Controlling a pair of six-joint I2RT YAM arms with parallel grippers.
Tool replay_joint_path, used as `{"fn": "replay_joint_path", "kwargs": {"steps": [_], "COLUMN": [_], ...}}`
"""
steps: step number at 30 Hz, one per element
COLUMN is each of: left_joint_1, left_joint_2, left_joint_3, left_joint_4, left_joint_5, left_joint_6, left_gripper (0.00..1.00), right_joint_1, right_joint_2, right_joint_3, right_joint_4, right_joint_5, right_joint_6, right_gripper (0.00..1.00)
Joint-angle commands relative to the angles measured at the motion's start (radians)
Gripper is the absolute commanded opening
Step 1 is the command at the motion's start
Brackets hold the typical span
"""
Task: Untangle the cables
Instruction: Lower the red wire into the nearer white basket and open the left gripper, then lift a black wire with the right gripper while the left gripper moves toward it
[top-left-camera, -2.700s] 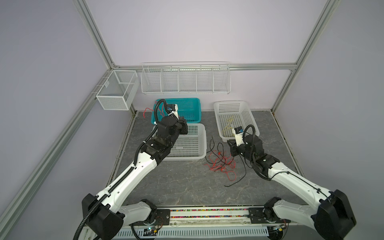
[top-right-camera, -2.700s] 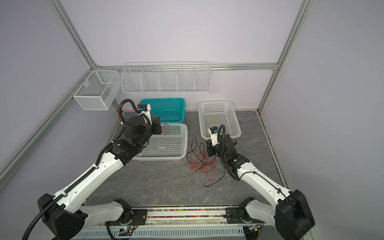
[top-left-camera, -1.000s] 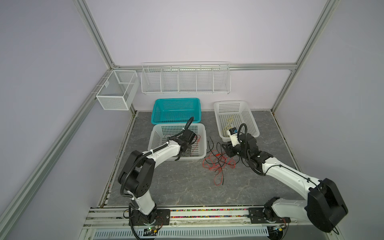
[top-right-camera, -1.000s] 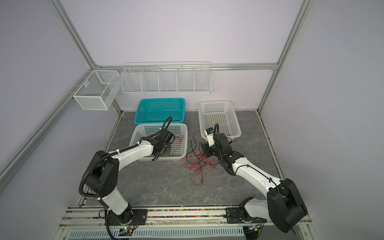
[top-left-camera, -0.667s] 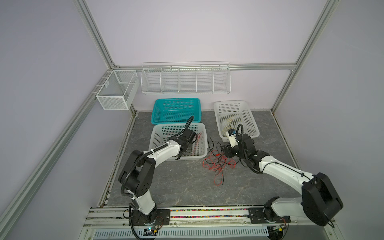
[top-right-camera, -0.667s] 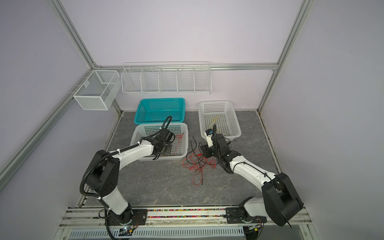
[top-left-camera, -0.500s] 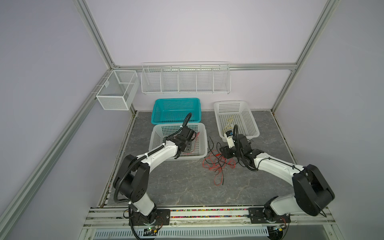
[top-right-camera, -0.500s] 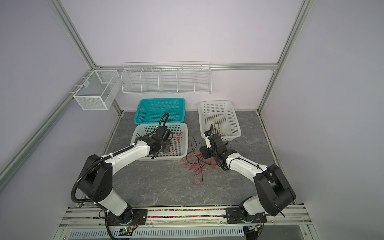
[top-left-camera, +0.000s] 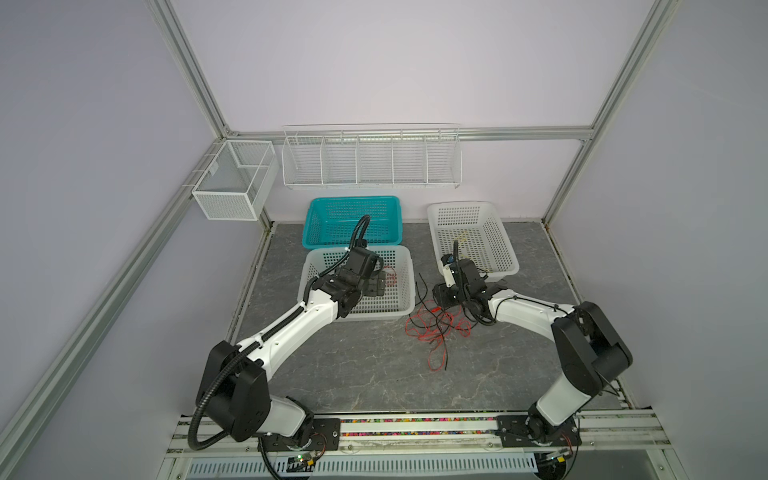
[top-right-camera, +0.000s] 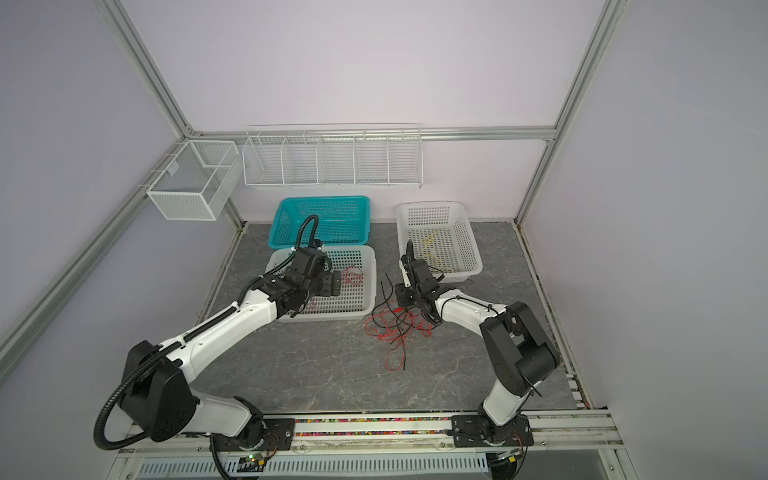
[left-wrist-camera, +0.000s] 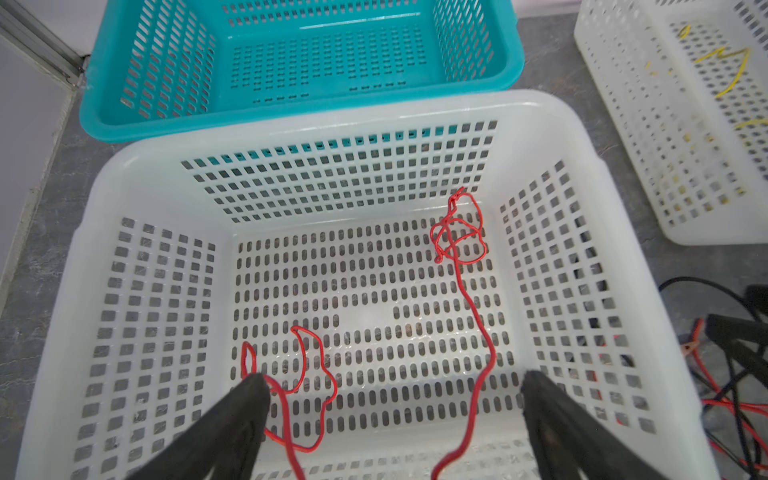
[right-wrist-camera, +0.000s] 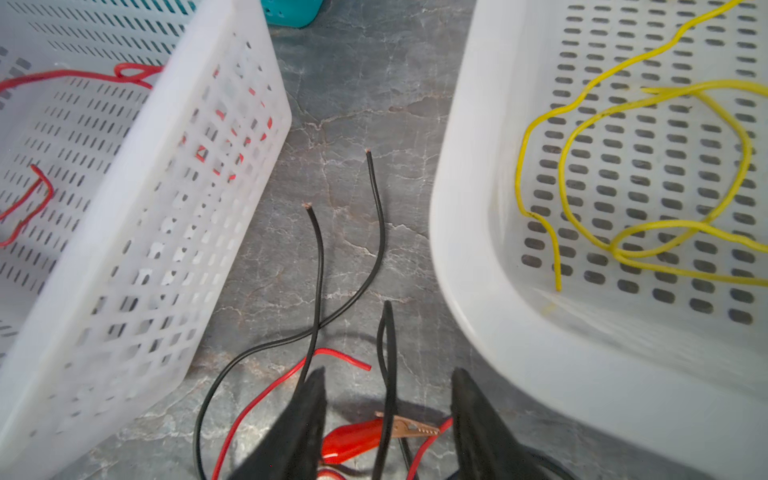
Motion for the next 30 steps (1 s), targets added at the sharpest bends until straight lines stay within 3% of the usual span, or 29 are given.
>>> {"fn": "replay_joint_path", "kwargs": {"steps": [1,4,9,15,20,25,30], "left_joint_1": [0.003,0.003,0.003,0.002,-0.016,-0.083,-0.154], "left_joint_2": [-0.051,-0.095,-0.158,-0.198,-0.219,-0.228,-0.194], "left_joint_3": [-0.043,-0.096,-0.144,-0.173,-0.208,-0.212,-0.193], "left_joint_4": [0.063,0.129,0.182,0.271,0.374,0.466,0.547], "left_joint_5": [0.023,0.023,0.018,0.147,0.229,0.271,0.328], "left_joint_6": [0.021,0.03,0.044,0.114,0.186,0.279,0.349], "left_gripper": [0.95,0.95,0.95,0.99,0.98,0.98,0.98], "right_joint_1": [0.006,0.01,0.026,0.057,0.085,0.085,0.086], "right_joint_2": [0.032,0.026,-0.069,-0.249,-0.45,-0.608,-0.657], "right_joint_3": [0.028,0.026,0.005,-0.005,-0.044,-0.047,0.002], "right_joint_4": [-0.014,-0.007,0.007,-0.018,-0.018,-0.044,-0.093], "right_joint_5": [0.01,0.019,0.04,0.063,0.002,-0.055,-0.061], "right_joint_6": [0.006,0.002,-0.05,-0.148,-0.26,-0.307,-0.297], "right_gripper": [0.37,0.18,0.08,0.06,0.06,0.06,0.06]}}
